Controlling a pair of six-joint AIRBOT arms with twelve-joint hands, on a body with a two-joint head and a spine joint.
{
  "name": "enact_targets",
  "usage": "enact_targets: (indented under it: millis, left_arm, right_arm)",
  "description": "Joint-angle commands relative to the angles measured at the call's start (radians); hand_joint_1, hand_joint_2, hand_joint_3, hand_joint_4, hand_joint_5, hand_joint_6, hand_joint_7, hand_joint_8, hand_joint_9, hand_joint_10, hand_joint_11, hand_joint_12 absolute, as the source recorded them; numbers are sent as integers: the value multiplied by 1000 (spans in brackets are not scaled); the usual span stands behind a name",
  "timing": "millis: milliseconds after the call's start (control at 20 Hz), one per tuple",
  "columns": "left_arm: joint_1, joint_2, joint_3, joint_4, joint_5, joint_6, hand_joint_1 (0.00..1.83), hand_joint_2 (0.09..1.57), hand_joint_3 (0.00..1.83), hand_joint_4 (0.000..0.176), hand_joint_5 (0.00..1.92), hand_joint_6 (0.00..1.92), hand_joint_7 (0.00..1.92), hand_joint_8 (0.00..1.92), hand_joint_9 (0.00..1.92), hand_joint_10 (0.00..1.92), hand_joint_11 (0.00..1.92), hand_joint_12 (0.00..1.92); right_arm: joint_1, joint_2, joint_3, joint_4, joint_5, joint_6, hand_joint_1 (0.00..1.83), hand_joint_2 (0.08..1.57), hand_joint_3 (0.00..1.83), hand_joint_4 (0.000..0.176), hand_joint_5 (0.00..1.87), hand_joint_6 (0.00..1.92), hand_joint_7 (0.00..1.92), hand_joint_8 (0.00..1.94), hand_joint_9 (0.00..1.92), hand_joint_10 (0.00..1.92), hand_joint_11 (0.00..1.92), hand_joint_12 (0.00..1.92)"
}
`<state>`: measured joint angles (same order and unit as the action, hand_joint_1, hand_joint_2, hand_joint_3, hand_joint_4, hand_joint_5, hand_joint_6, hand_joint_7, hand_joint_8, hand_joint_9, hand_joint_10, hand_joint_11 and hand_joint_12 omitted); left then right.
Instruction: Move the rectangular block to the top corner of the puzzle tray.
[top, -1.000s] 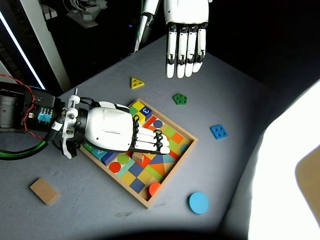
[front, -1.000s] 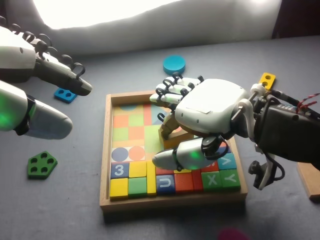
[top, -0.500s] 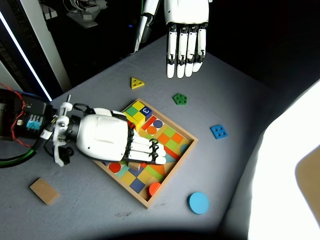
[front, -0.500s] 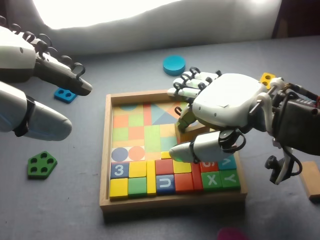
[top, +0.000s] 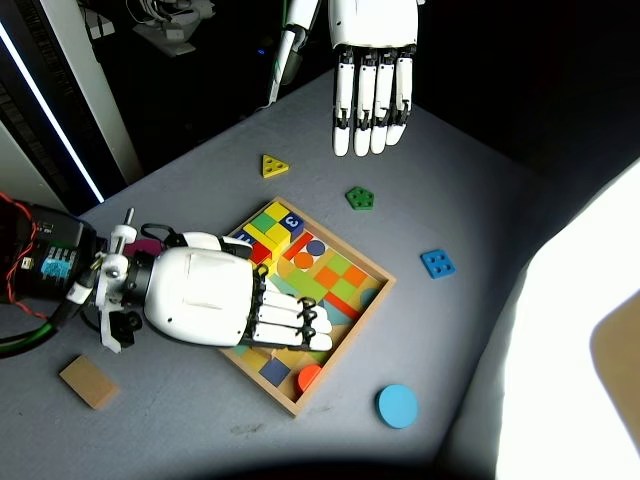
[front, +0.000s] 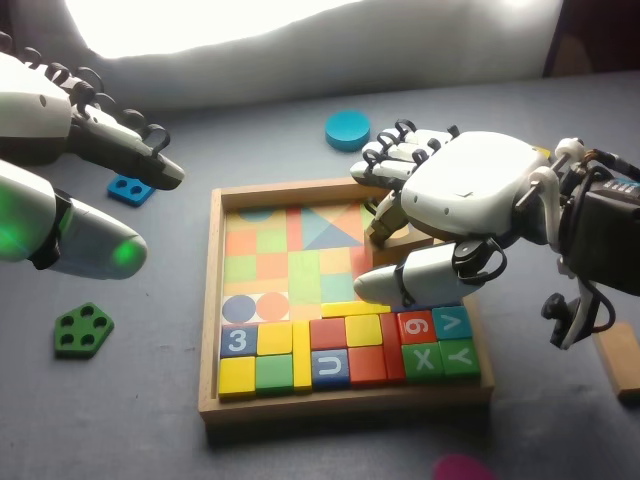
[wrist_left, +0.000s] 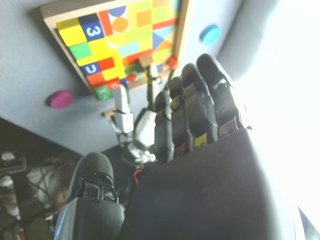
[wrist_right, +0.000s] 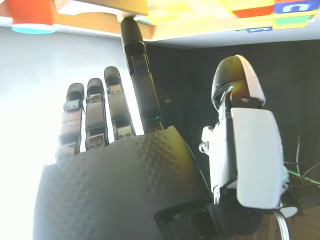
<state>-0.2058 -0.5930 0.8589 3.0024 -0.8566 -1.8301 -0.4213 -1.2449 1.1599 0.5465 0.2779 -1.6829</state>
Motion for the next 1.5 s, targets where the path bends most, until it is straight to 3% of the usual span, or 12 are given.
enact_targets:
  millis: [0,300,450,1050,1200,1450]
  left_arm:
    - [-13,6,0,10,85,0,61,1237,0,33,291,12,299,8,302,7,0,826]
    - [-13,6,0,10,85,0,2,1241,3,39,294,7,292,0,302,0,0,835]
    - [-13,6,0,10,85,0,20,1241,1,33,280,0,278,1,285,0,0,824]
    - [-13,6,-1,10,85,0,50,1232,0,43,280,2,294,1,299,2,0,877]
    - [-13,6,-1,10,85,0,68,1228,0,42,297,6,300,5,304,4,0,892]
    - [-13,6,-1,10,85,0,30,1233,2,44,293,7,291,2,309,2,0,897]
  right_arm:
    - [7,3,5,-15,51,-4,0,1118,0,0,787,28,112,3,0,0,0,0]
    - [21,-22,54,-28,43,-4,0,1115,0,0,792,30,107,8,0,0,0,0]
    - [24,-25,70,-37,39,-4,0,1118,0,0,793,30,97,2,0,0,0,0]
    - [46,-63,176,-68,8,5,0,1122,2,0,780,26,88,5,0,0,0,0]
    - [51,-67,188,-192,10,119,0,1120,1,0,779,25,93,6,0,0,0,0]
    - [63,-82,208,-215,8,119,0,1118,0,0,777,25,95,5,0,0,0,0]
